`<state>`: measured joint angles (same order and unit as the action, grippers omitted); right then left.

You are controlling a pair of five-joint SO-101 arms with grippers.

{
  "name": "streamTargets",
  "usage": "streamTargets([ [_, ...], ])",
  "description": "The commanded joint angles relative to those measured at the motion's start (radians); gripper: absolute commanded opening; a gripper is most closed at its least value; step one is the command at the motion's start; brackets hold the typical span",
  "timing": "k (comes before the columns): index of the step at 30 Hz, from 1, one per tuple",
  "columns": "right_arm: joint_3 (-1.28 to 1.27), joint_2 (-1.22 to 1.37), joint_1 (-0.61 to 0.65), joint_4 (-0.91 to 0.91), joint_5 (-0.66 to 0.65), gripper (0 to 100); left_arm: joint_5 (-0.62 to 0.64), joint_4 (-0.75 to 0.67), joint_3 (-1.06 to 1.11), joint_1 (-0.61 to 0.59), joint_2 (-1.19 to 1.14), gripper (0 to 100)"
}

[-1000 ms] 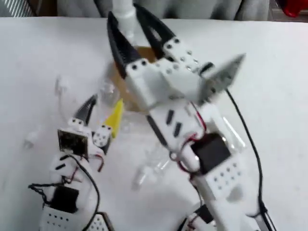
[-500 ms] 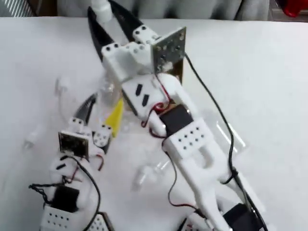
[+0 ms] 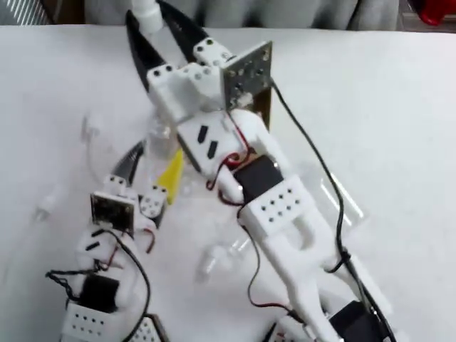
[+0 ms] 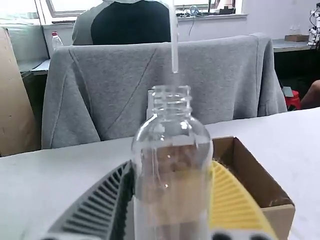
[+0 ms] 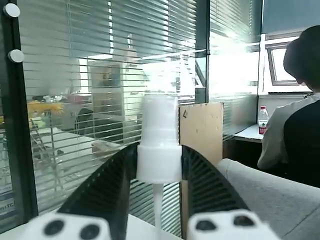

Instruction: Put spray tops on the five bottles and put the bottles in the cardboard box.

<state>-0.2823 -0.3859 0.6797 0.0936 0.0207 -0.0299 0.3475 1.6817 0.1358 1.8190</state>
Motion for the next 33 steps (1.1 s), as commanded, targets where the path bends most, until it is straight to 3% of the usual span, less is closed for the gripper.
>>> streamTargets([
  [1,0.031,-0.028,0.002,0.007,-0.005,1.5,-0.009,-0.032,-0.017,0.004,0.005,5],
  [15,-0.074,-0.028,0.021,0.042,-0.002,1.5,-0.003,-0.032,-0.018,0.002,0.005,5],
  [18,-0.11,-0.028,0.019,0.082,0.051,1.5,-0.002,-0.032,-0.018,0.002,0.005,5],
  [25,-0.186,-0.074,0.025,-0.024,0.078,1.5,-0.002,-0.032,-0.017,0.002,0.005,5],
  [29,-0.233,-0.145,0.022,-0.12,0.181,1.5,-0.002,-0.032,-0.015,0.002,0.005,5],
  [33,-0.27,-0.205,0.025,-0.191,0.199,1.5,-0.002,-0.032,-0.015,0.002,0.005,5],
])
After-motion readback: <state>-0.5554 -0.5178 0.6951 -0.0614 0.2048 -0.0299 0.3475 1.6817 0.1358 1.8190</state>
